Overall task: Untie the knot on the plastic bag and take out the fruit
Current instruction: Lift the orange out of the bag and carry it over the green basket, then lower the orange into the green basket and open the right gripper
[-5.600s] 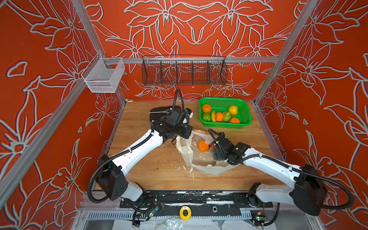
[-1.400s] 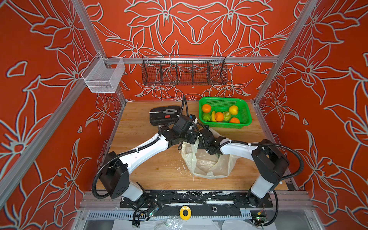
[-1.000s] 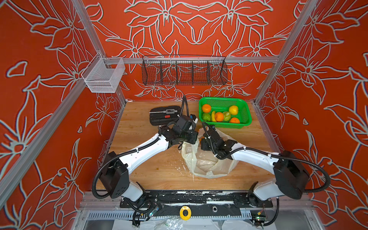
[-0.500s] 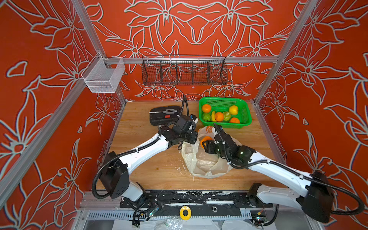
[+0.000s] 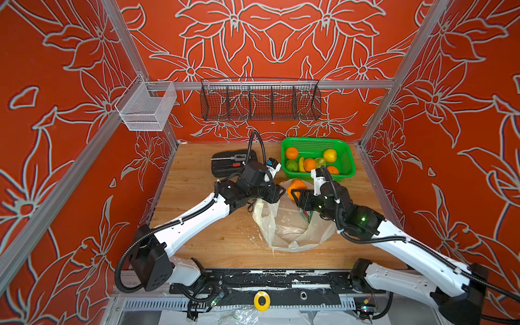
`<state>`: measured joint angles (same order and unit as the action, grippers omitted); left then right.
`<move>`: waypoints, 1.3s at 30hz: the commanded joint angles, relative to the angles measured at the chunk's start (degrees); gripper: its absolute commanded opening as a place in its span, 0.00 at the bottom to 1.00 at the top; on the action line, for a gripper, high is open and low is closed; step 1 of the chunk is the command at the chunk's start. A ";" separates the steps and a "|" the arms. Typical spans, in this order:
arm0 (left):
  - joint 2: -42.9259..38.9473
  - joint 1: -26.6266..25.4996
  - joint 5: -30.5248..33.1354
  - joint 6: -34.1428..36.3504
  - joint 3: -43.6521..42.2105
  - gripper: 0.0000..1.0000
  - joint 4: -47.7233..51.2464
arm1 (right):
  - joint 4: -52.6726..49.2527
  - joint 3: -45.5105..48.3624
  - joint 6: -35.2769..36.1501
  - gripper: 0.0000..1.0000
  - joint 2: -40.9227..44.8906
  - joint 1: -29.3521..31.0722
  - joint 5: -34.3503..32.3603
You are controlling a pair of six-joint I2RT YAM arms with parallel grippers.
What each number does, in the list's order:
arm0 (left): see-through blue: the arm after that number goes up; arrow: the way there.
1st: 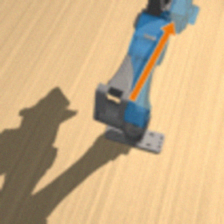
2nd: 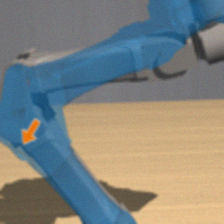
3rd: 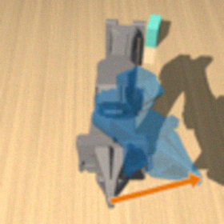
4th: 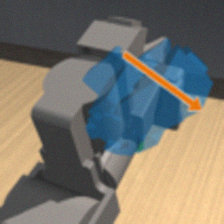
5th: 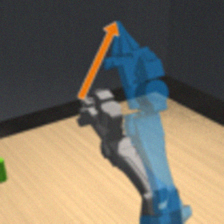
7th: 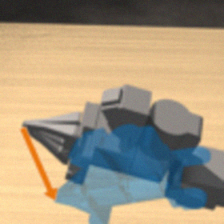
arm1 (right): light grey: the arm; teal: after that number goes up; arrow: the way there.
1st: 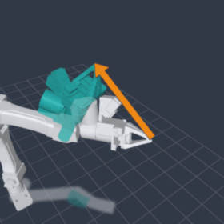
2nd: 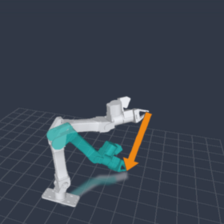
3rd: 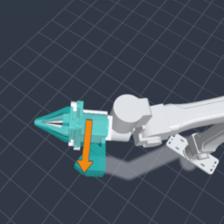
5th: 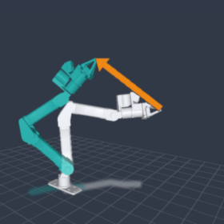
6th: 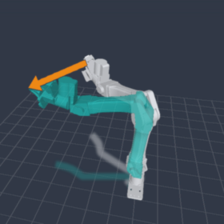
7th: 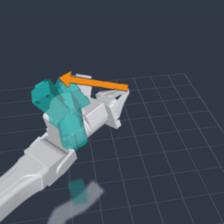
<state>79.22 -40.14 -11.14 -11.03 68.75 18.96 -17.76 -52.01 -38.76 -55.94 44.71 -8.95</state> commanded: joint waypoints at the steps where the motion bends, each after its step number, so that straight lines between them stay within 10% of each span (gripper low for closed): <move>1: -2.24 -0.21 -2.16 1.74 -1.20 0.64 -1.99 | 0.58 -2.88 0.26 0.61 1.03 -1.27 -1.59; 10: -4.69 -0.22 -6.35 6.46 0.02 0.99 -1.53 | 2.85 -5.76 -4.72 0.61 -2.59 -14.76 5.06; 27: 6.37 1.05 3.74 6.46 21.15 0.98 8.35 | -1.57 -22.01 -11.35 0.59 -30.72 -38.17 23.09; 39: 9.57 6.03 -8.21 8.83 27.80 0.98 13.82 | -9.22 -44.88 -14.35 0.60 -53.74 -39.08 21.80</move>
<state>87.55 -34.65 -14.74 -4.29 96.01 30.41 -24.34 -91.90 -51.48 -106.02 5.72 13.74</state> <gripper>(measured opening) 0.977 0.638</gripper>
